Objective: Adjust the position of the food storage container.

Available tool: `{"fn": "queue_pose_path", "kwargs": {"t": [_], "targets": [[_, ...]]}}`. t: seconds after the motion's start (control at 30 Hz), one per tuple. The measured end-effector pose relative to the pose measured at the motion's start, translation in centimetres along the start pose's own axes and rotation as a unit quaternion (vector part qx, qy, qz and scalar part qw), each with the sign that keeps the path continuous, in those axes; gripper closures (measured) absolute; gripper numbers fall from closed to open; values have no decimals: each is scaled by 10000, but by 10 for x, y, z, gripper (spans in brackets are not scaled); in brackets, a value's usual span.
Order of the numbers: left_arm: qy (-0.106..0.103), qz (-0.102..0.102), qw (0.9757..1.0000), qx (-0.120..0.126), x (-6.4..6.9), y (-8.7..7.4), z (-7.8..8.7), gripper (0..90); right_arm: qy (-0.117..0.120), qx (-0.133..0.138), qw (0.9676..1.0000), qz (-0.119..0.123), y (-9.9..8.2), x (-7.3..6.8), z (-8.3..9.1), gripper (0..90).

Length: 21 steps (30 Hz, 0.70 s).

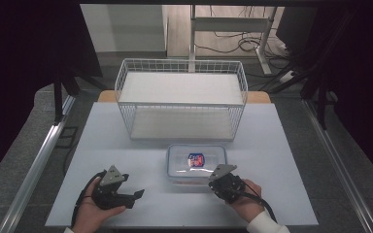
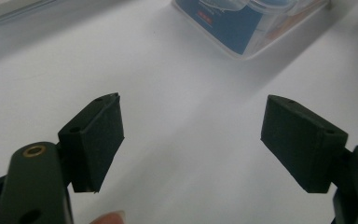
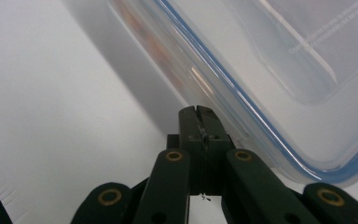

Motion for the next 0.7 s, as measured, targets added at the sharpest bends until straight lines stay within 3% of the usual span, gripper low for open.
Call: {"fn": "queue_pose_path", "kwargs": {"t": [0.37,0.43,0.47,0.5,0.53,0.63,0.7], "targets": [[-8,13,10000,8,0,0,0,206,29,22,10000,4,1,-2,2,893],[-9,15,10000,17,0,0,0,206,124,146,9998,-26,1,-3,8,894],[-9,21,10000,15,-1,0,0,206,236,385,9989,-86,-1,-1,19,893],[-10,26,10000,12,-1,0,0,206,236,385,9989,-86,-1,-1,19,893],[-16,49,10000,0,-2,0,-1,206,271,631,9974,-204,-4,4,32,893],[-26,64,10000,5,-1,0,-1,203,171,839,9958,-337,-9,10,43,893],[-141,178,9997,67,-1,1,2,197,75,1157,9913,-617,-17,21,55,808]]}}
Point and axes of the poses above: each handheld gripper's, and its own axes: z roughly backward along the jaws, y roughly out of its top, x roughly to its right, the point moved 2 cm from there along -z, roughly forward along the jaws, and after that the axes turned 15 degrees about -x, right-handed, at the moved point
